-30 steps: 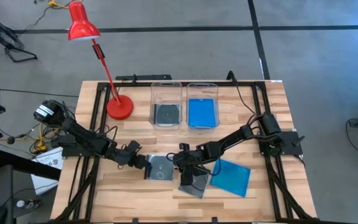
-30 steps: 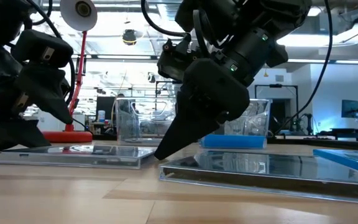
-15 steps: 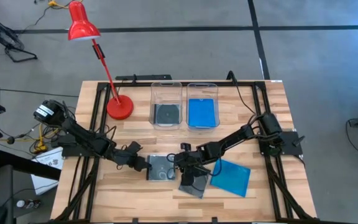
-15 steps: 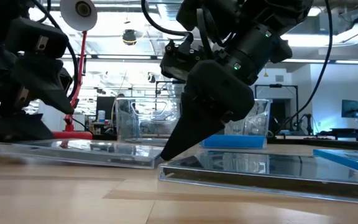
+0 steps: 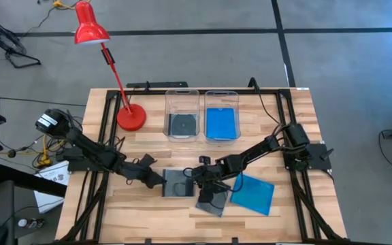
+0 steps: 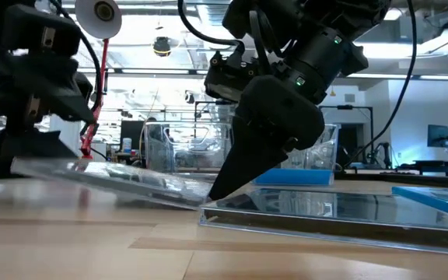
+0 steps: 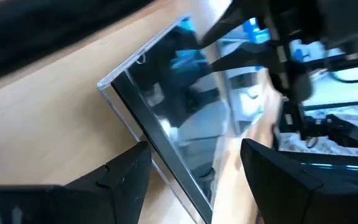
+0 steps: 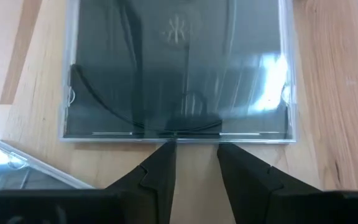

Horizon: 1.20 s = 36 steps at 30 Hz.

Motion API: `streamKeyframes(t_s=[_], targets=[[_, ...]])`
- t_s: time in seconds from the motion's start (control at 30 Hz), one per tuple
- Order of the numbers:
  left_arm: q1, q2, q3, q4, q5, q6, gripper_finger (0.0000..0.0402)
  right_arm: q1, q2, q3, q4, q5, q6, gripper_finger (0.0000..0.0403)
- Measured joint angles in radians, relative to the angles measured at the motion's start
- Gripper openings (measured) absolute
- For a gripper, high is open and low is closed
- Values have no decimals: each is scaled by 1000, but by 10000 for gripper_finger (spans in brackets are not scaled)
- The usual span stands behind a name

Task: Pick & place jewel cases by type
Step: Put the top black cd case into the left transparent bin

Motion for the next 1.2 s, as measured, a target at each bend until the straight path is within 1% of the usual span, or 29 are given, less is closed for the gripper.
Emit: streamKeyframes(t_s=[0.07, 0.13, 0.23, 0.27, 0.33, 0.4, 0.53, 0.83, 1.03, 1.1, 1.2], targets=[[0, -27, 0, 5, -3, 21, 240, 0, -1, 0, -7, 6, 0, 118], [0, -61, 0, 52, -12, 42, 240, 0, -2, 0, -15, 8, -2, 118], [5, -116, 14, 117, -58, 90, 239, -2, 1, 1, 4, 15, 5, 118], [7, -126, 11, 107, -72, 108, 239, -2, 2, 1, 10, 15, 6, 118], [10, -138, 0, 74, -66, 131, 239, -2, 2, 1, 19, 20, 11, 118], [19, -150, 7, 79, -57, 126, 239, -3, 3, 1, 28, 20, 11, 118], [18, -133, 2, -16, -40, 82, 239, -3, 3, 1, 36, 19, 11, 118], [18, -128, 2, -36, -30, 56, 240, -4, 3, 0, 44, 18, 10, 118], [18, -128, 1, -108, -25, 1, 239, -4, 3, 0, 45, 19, 10, 118], [18, -128, 1, -125, -24, -9, 232, -5, 3, 0, 45, 19, 10, 118], [17, -128, 0, -136, -23, -10, 209, -5, 3, 0, 45, 19, 10, 118]])
